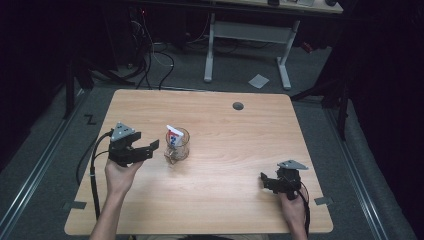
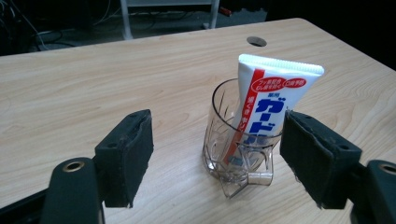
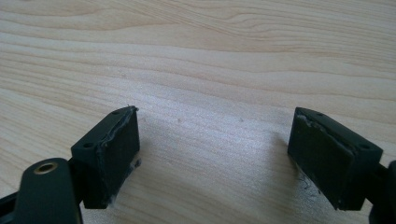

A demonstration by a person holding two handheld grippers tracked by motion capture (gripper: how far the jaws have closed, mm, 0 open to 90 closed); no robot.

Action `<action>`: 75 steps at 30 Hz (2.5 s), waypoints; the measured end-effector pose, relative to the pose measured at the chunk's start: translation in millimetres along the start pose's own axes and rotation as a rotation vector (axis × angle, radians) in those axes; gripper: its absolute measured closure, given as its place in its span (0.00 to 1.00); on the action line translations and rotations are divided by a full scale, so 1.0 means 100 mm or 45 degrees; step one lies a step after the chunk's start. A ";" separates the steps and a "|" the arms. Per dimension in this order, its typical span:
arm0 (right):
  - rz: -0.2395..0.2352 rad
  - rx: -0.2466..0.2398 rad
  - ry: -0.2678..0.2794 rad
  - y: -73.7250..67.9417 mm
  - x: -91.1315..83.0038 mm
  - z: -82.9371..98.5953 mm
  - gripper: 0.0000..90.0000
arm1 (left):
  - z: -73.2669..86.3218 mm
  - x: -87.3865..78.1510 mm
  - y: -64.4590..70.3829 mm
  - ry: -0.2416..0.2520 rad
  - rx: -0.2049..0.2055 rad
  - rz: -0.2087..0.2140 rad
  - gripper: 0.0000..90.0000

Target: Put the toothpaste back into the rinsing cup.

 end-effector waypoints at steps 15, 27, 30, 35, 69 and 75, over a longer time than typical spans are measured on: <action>0.000 0.000 0.000 0.00 0.00 0.00 0.18 | 0.12 -0.22 -0.13 0.026 -0.034 -0.037 0.30; 0.001 0.000 0.000 0.00 0.00 0.00 0.18 | 0.27 -0.32 -0.21 0.020 -0.059 -0.050 0.29; 0.001 -0.001 0.000 0.00 0.00 0.00 0.18 | 0.32 -0.33 -0.22 0.017 -0.072 -0.055 0.29; 0.002 -0.001 0.000 0.00 0.00 0.00 0.18 | 0.42 -0.35 -0.26 0.008 -0.094 -0.066 0.29; 0.001 0.001 0.000 0.00 0.00 0.00 0.18 | 0.93 -0.12 -0.49 -0.107 -0.195 -0.154 0.29; 0.001 0.000 0.000 0.00 0.00 0.00 0.18 | 0.97 -0.04 -0.51 -0.131 -0.185 -0.185 0.29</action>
Point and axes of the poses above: each handheld gripper's, and its own axes: x roughly forward along the jaws, z roughly out of its underside, y roughly to its right, the point moved 9 cm from there along x, roughly forward along the jaws, and after that the axes turned 3 degrees about z, right-handed, at the moved point
